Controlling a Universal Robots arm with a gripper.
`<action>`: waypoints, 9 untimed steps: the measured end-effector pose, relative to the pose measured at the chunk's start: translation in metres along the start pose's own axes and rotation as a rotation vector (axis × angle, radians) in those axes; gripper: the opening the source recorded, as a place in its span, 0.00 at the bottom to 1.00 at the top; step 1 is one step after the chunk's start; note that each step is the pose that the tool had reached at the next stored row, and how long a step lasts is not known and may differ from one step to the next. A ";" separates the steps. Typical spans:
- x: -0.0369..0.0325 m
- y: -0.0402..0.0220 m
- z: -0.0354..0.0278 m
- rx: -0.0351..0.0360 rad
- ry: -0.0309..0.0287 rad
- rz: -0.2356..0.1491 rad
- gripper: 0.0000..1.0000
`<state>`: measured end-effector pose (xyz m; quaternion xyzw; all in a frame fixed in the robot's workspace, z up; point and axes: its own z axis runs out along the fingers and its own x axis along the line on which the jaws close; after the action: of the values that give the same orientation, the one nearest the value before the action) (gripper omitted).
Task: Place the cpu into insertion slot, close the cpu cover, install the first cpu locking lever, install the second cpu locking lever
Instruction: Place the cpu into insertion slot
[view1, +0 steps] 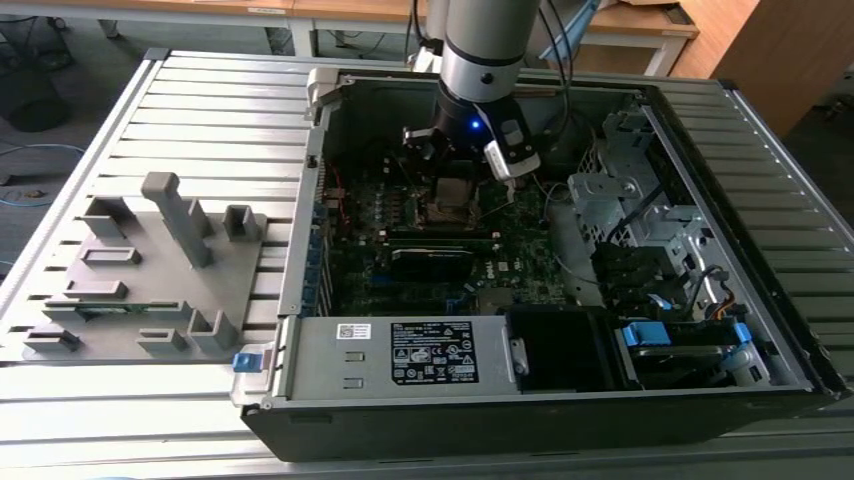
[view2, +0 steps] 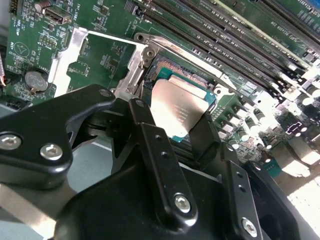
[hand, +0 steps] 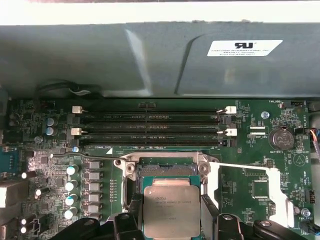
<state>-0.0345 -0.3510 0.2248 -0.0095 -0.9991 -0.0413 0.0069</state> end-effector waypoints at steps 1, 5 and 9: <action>0.0000 0.0000 0.0006 0.0000 0.0000 0.000 0.54; 0.0000 -0.0001 0.0016 -0.0002 -0.0019 0.024 0.54; 0.0000 -0.0001 0.0019 -0.0011 -0.0059 0.072 0.54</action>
<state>-0.0345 -0.3510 0.2229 -0.0455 -0.9981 -0.0415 0.0054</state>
